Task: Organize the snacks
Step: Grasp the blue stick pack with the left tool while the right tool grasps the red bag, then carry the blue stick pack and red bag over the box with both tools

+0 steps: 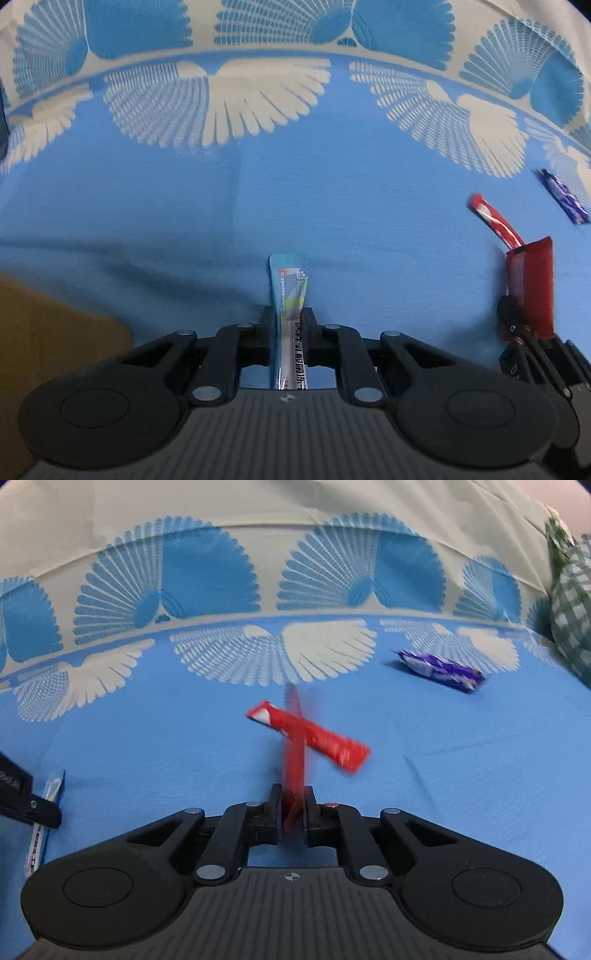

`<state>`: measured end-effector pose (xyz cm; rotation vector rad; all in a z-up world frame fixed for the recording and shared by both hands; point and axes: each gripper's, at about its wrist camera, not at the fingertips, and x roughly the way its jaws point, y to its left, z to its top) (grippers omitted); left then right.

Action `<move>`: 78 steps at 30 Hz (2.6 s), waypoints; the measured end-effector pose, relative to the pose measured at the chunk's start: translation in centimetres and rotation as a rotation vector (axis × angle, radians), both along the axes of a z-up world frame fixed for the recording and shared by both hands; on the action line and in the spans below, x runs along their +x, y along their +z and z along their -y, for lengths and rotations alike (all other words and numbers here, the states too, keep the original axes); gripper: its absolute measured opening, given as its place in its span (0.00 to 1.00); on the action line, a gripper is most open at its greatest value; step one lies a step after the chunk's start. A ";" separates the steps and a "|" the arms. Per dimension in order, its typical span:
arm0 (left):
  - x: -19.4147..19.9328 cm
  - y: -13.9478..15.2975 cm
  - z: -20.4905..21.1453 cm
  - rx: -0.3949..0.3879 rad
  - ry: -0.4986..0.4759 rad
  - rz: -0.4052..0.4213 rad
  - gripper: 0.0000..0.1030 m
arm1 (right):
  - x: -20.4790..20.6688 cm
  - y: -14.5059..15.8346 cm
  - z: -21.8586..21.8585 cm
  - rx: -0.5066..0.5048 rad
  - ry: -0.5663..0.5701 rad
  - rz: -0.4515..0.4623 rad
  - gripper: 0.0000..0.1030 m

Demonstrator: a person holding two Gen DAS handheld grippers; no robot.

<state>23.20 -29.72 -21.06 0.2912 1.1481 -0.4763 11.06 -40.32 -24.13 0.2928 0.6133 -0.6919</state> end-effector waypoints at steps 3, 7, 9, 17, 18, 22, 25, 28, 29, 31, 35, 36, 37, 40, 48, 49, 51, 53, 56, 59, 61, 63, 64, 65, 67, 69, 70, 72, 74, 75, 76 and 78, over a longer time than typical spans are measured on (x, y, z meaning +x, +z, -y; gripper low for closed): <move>-1.7 1.3 -1.4 -0.042 -0.017 -0.023 0.13 | -2.3 0.8 -0.1 0.064 -0.039 0.013 0.08; -5.1 4.9 -4.0 -0.132 -0.042 -0.044 0.13 | -6.4 2.9 -2.2 0.066 -0.051 0.035 0.07; -7.1 7.1 -5.5 -0.169 -0.056 -0.039 0.13 | -8.4 4.5 -3.8 0.055 -0.047 0.046 0.07; -15.8 16.2 -12.9 -0.244 -0.099 0.030 0.13 | -16.3 12.3 -11.7 0.033 0.024 0.126 0.07; -16.9 17.3 -14.3 -0.241 -0.099 0.047 0.13 | -17.2 13.2 -12.9 0.028 0.037 0.136 0.07; -20.4 20.6 -19.8 -0.197 -0.072 0.104 0.13 | -20.6 16.4 -17.6 0.033 0.098 0.171 0.07; -22.6 22.2 -24.3 -0.148 -0.036 0.137 0.13 | -23.1 18.3 -21.6 0.045 0.167 0.189 0.07; -24.5 23.1 -28.6 -0.112 0.001 0.153 0.13 | -25.1 19.4 -25.6 0.069 0.245 0.193 0.07; -25.2 23.3 -29.9 -0.101 0.011 0.162 0.14 | -25.6 19.6 -27.0 0.076 0.271 0.193 0.08; -26.4 23.6 -32.4 -0.079 0.026 0.181 0.14 | -26.6 20.1 -29.7 0.082 0.328 0.189 0.07; -28.9 23.9 -36.6 -0.069 0.052 0.207 0.14 | -28.0 20.8 -34.4 0.084 0.425 0.181 0.08; -29.4 23.9 -37.4 -0.071 0.056 0.210 0.14 | -28.3 21.0 -35.2 0.074 0.445 0.178 0.08; -30.0 23.9 -38.2 -0.075 0.063 0.213 0.14 | -28.6 21.2 -36.0 0.059 0.464 0.175 0.08; -31.5 23.9 -40.0 -0.089 0.074 0.223 0.14 | -29.4 21.9 -37.6 0.017 0.496 0.179 0.08; -34.1 23.9 -41.2 -0.109 0.061 0.254 0.14 | -31.2 23.1 -39.9 -0.043 0.525 0.178 0.08; -34.2 23.9 -41.4 -0.113 0.061 0.254 0.14 | -31.3 23.1 -40.1 -0.048 0.526 0.179 0.08; -34.3 23.9 -41.7 -0.119 0.064 0.255 0.14 | -31.4 23.3 -40.4 -0.056 0.528 0.181 0.08; -34.4 24.0 -41.9 -0.124 0.069 0.256 0.14 | -31.4 23.3 -40.6 -0.061 0.530 0.181 0.08; -34.5 24.0 -42.0 -0.126 0.068 0.258 0.14 | -31.5 23.4 -40.7 -0.067 0.533 0.179 0.08; -34.6 24.0 -42.0 -0.128 0.067 0.260 0.14 | -31.6 23.4 -40.7 -0.070 0.535 0.178 0.08; -34.6 24.0 -42.0 -0.127 0.068 0.260 0.14 | -31.6 23.3 -40.7 -0.069 0.534 0.178 0.08; -34.6 24.0 -42.0 -0.127 0.067 0.259 0.14 | -31.6 23.3 -40.7 -0.066 0.532 0.176 0.08; -34.6 24.0 -42.0 -0.126 0.067 0.258 0.14 | -31.6 23.3 -40.7 -0.065 0.532 0.175 0.08; -34.5 23.9 -42.1 -0.126 0.067 0.256 0.14 | -31.5 23.3 -40.7 -0.064 0.532 0.174 0.08; -34.4 23.9 -42.0 -0.124 0.067 0.253 0.14 | -31.4 23.2 -40.6 -0.061 0.533 0.170 0.08; -34.2 23.8 -42.0 -0.123 0.068 0.249 0.14 | -31.3 23.1 -40.6 -0.058 0.534 0.167 0.08; -34.1 23.7 -41.9 -0.123 0.068 0.246 0.14 | -31.2 23.1 -40.6 -0.056 0.534 0.165 0.08; -34.0 23.6 -41.9 -0.121 0.070 0.242 0.14 | -30.9 23.0 -40.6 -0.052 0.534 0.159 0.08; -33.7 23.4 -41.9 -0.120 0.073 0.236 0.14 | -30.7 22.8 -40.5 -0.048 0.535 0.153 0.08; -33.5 23.4 -41.9 -0.120 0.074 0.234 0.14 | -30.5 22.7 -40.6 -0.045 0.534 0.149 0.08; -33.3 23.3 -41.9 -0.121 0.076 0.231 0.14 | -30.4 22.7 -40.5 -0.043 0.534 0.144 0.08; -32.7 23.2 -42.0 -0.122 0.083 0.225 0.14 | -30.0 22.5 -40.3 -0.038 0.535 0.134 0.08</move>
